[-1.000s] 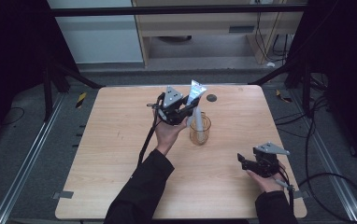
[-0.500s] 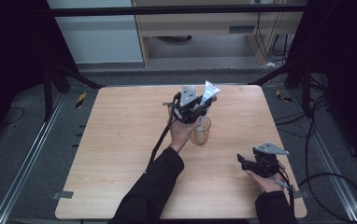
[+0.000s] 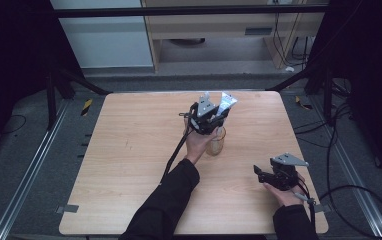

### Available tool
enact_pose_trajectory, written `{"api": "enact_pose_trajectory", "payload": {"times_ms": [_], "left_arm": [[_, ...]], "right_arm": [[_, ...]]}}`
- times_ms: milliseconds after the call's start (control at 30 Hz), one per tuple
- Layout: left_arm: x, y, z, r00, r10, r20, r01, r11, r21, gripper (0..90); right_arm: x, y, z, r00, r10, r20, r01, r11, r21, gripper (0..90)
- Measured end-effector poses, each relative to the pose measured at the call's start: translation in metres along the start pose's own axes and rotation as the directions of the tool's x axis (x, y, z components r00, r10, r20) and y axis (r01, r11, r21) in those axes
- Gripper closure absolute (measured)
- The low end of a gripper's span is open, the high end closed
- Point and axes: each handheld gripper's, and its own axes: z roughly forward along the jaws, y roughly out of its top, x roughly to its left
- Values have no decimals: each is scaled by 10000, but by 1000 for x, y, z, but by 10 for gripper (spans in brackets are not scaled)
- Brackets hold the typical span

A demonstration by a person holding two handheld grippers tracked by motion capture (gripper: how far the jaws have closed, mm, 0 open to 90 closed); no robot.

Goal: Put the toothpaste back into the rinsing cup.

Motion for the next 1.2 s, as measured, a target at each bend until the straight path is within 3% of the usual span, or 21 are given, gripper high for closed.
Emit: {"api": "enact_pose_trajectory", "payload": {"times_ms": [333, 633, 1033, 1200], "left_arm": [[1, -13, 4, 10000, 58, 37, -58, 9999, 115, 688], [-1, -19, -3, 9997, 191, 158, -192, 9998, 42, 685], [1, -36, -13, 9988, 433, 209, -443, 9978, 489, 677], [3, -42, -20, 9992, 340, 216, -351, 9980, 521, 673]], "right_arm": [[0, 0, 1, 10000, -91, 7, 91, 10000, -20, 297], [1, 0, 1, 9999, -114, -30, 114, 9999, 41, 300], [2, -1, 1, 9998, -186, -37, 186, 9998, 85, 303], [2, -1, 1, 9996, -286, 7, 286, 9996, 61, 303]]}}
